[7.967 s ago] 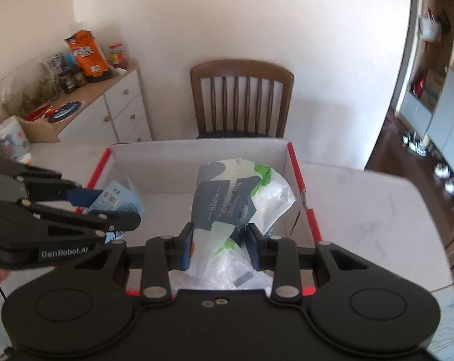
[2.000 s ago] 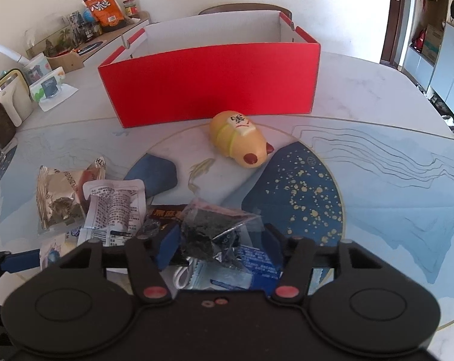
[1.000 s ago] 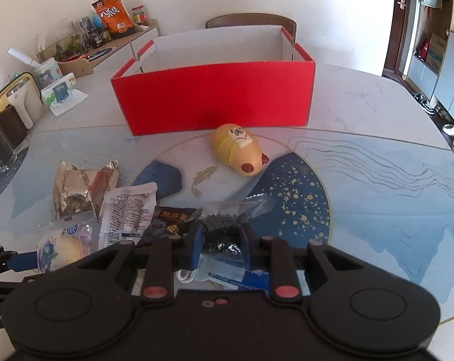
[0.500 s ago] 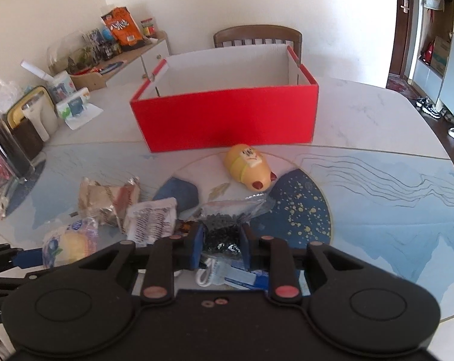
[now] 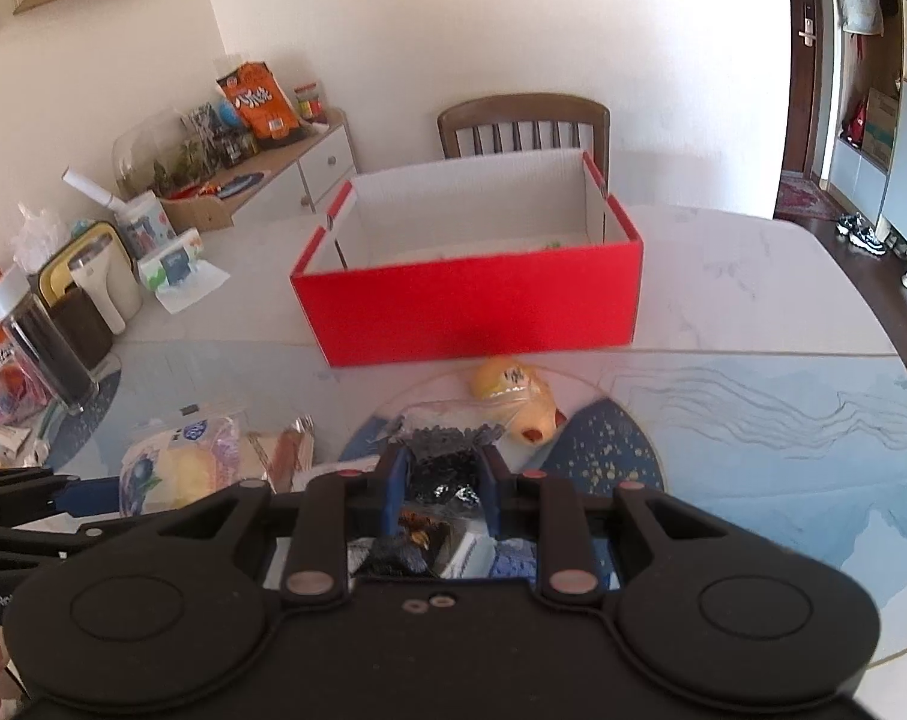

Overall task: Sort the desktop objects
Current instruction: 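Lift and carry the black bag and blueberry packet into the red box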

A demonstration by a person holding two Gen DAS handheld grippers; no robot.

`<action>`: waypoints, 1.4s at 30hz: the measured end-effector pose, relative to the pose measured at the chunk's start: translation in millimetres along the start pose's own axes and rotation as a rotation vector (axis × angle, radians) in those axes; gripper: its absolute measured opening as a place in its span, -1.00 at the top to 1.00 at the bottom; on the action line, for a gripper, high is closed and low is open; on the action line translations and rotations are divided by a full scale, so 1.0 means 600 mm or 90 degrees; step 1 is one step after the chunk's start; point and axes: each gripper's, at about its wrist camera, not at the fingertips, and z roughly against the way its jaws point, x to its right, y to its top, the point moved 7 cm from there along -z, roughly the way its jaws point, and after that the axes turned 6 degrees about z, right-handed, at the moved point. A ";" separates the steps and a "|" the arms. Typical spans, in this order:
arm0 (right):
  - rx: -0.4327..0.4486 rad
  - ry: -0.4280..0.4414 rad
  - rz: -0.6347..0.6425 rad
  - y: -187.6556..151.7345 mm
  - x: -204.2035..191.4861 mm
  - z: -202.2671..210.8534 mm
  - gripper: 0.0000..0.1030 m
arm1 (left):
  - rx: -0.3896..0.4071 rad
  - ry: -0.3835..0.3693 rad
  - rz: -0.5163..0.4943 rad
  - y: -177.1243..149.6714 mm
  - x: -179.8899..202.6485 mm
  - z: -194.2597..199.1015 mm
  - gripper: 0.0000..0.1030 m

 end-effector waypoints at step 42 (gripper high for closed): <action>0.018 -0.007 0.006 0.243 0.066 -0.149 0.51 | 0.012 -0.008 -0.101 0.314 -0.036 -0.216 0.07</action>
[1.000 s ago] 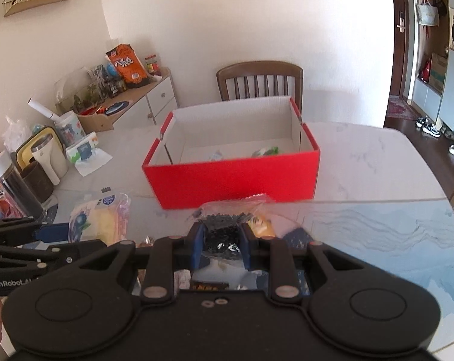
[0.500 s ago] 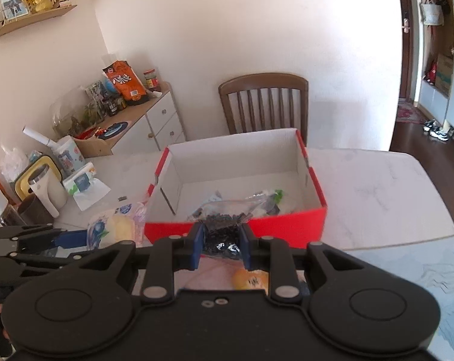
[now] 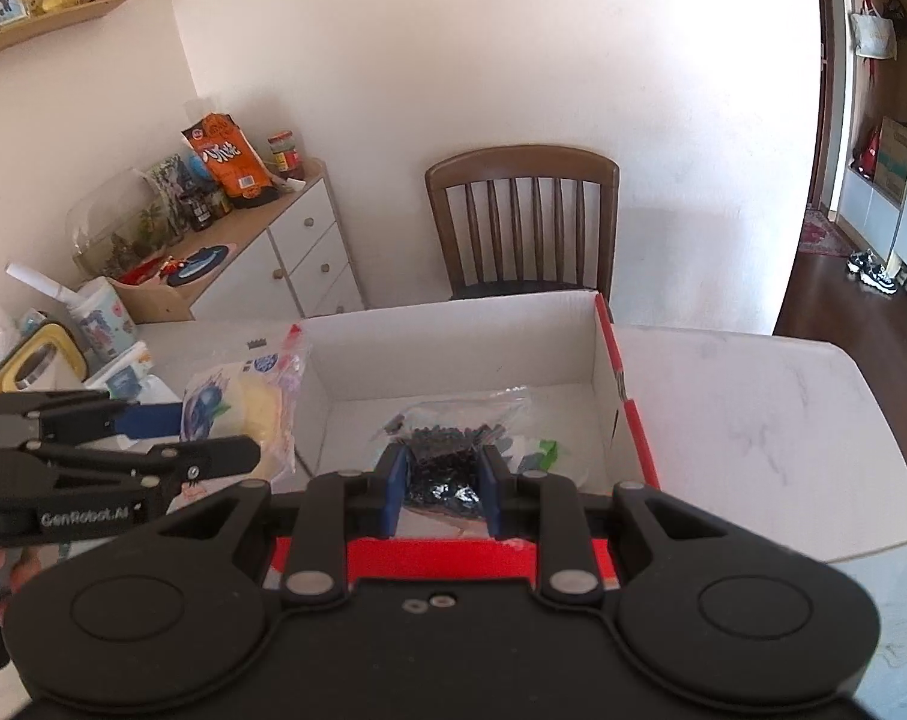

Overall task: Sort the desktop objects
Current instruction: 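Lift and carry the black bag and blueberry packet into the red box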

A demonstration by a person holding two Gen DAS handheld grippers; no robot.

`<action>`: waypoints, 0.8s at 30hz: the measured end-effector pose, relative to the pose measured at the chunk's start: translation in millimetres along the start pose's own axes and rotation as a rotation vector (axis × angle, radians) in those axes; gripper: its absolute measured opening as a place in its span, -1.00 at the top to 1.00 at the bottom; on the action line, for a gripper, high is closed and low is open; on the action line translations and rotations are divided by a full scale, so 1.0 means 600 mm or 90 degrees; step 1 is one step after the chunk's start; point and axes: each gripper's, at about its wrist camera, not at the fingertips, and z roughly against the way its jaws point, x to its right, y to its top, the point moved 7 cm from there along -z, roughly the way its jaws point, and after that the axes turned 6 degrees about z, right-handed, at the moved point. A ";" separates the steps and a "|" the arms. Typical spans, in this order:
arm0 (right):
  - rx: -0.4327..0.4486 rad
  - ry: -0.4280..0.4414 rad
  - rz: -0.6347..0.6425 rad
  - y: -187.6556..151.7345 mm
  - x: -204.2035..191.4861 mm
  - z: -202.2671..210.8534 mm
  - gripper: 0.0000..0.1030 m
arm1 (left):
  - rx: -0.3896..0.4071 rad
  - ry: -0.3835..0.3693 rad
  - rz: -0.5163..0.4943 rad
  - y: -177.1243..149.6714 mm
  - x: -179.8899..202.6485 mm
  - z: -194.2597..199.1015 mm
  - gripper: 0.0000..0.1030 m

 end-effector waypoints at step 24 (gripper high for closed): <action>-0.077 0.012 0.039 -0.010 -0.017 -0.141 0.52 | -0.074 -0.009 0.000 0.076 -0.037 -0.203 0.06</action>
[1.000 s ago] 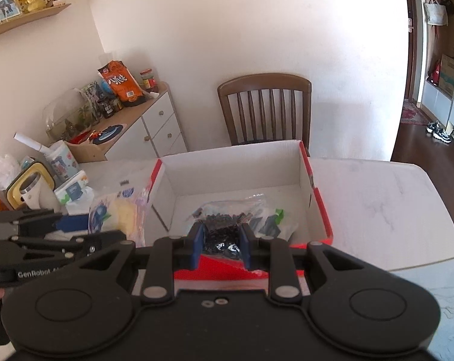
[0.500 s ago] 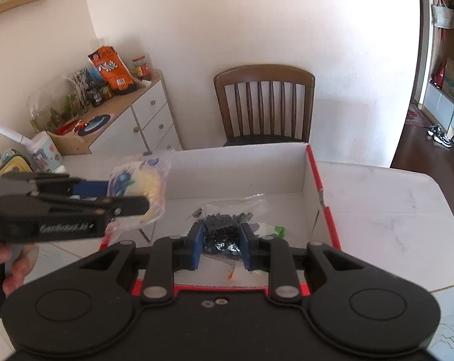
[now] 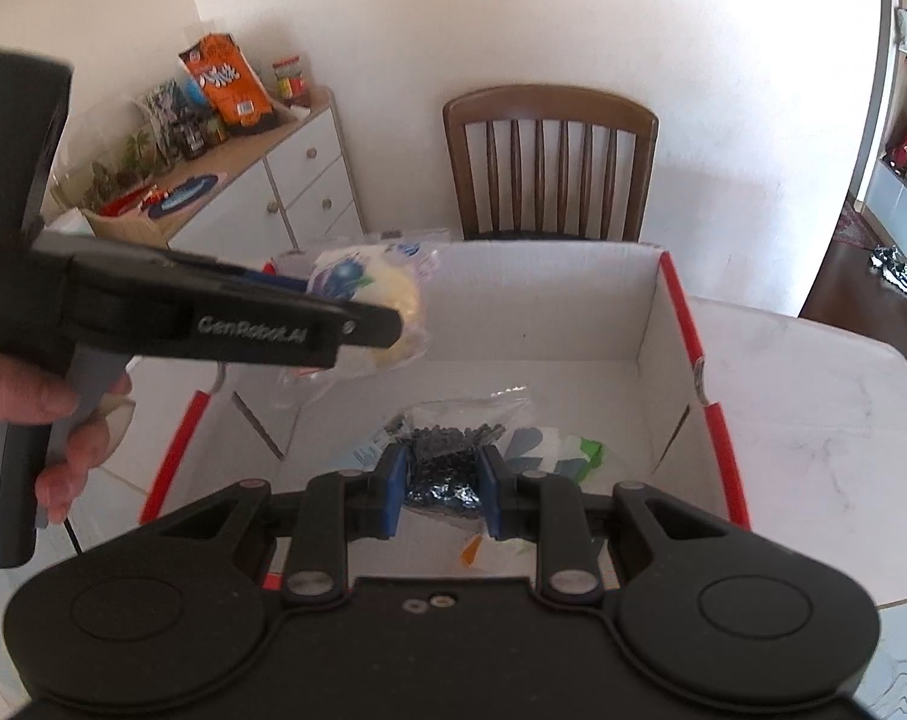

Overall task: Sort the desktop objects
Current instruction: 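Lift and carry the black bag and blueberry packet into the red box, then open both tools to release the black bag and blueberry packet in the box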

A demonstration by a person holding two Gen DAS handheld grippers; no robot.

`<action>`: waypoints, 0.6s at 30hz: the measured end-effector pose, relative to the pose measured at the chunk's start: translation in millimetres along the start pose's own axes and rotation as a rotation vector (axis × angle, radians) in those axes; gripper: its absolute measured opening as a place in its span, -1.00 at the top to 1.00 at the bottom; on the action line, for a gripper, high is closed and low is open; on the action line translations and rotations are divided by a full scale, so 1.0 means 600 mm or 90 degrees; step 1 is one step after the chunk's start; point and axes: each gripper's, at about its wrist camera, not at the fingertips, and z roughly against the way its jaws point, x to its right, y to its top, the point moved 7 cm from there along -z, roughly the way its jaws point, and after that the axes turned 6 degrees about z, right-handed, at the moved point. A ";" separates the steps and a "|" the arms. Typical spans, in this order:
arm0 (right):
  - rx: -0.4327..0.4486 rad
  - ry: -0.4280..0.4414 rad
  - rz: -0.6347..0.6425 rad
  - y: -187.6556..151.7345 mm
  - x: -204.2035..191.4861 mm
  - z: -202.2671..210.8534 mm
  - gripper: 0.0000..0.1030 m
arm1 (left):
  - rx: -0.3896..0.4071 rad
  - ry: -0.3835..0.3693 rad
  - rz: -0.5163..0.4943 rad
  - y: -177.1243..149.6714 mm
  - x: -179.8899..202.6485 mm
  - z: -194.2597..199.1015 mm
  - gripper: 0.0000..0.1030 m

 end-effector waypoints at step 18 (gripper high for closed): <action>-0.088 -0.001 0.034 -0.027 -0.014 -0.084 0.52 | -0.113 0.003 -0.017 -0.028 0.001 -0.111 0.06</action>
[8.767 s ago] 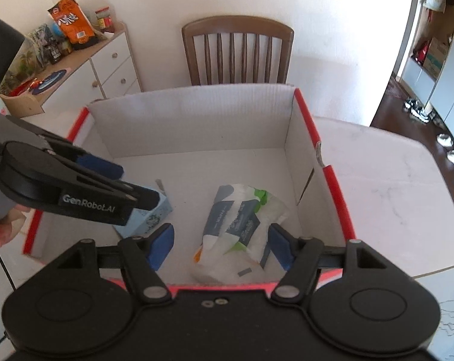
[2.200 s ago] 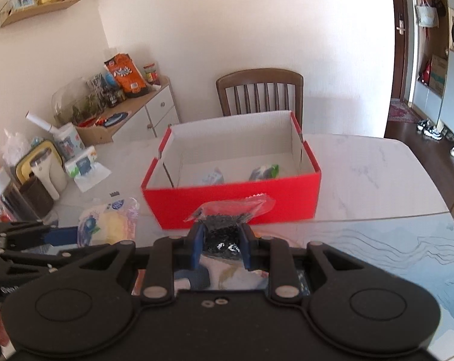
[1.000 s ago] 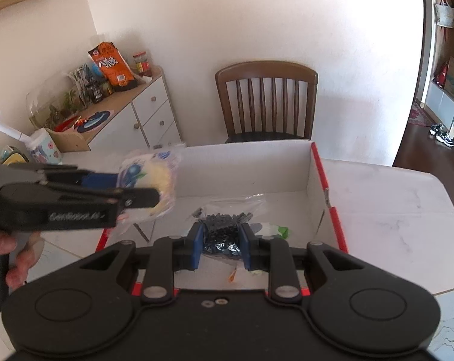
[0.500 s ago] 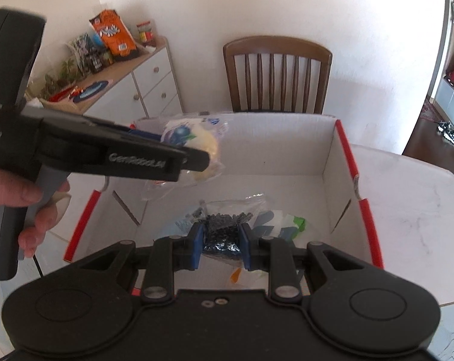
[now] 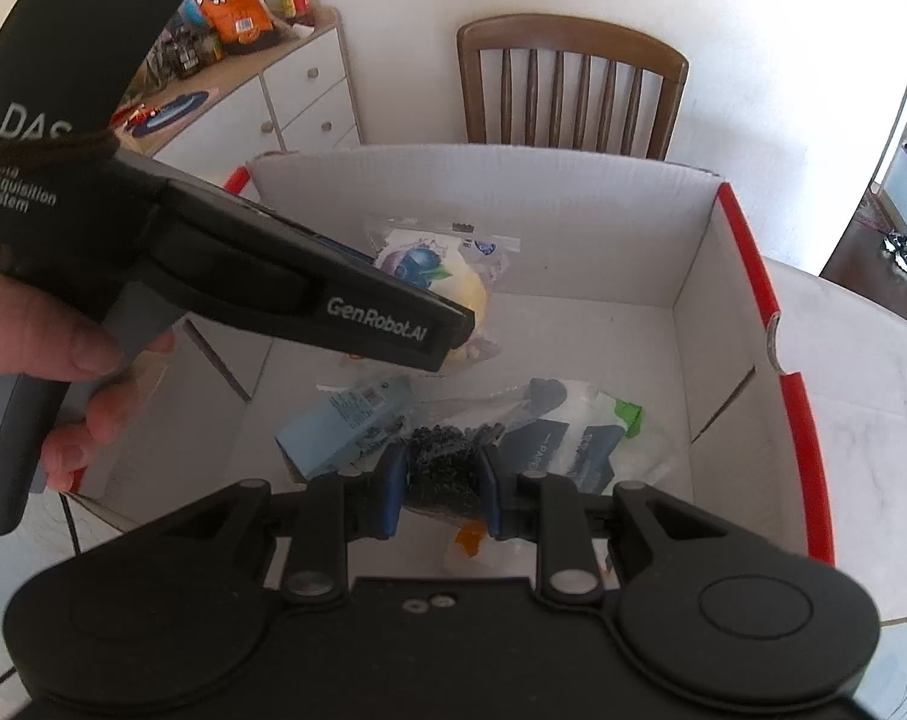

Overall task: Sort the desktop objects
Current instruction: 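Open both tools to release the black bag and blueberry packet in the box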

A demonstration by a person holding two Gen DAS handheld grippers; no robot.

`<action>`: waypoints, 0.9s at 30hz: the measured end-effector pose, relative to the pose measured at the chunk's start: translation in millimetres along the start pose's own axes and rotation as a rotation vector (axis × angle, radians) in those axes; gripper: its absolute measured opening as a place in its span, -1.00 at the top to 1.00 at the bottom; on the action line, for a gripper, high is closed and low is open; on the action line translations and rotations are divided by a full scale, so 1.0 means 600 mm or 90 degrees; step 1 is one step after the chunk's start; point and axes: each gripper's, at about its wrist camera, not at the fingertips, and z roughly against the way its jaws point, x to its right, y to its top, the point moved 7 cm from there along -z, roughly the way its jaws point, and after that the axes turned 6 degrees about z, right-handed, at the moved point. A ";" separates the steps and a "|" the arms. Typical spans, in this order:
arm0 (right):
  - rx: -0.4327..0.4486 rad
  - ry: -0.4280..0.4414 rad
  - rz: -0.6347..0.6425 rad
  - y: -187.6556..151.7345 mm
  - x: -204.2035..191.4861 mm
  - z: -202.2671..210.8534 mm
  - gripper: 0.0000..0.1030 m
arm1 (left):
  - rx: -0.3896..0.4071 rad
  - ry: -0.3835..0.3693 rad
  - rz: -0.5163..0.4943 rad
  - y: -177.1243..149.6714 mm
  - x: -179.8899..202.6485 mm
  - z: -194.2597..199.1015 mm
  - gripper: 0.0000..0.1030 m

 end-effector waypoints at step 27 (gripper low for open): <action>-0.028 0.015 -0.016 -0.016 -0.003 -0.001 0.17 | -0.039 -0.017 0.063 0.001 -0.007 -0.009 -0.16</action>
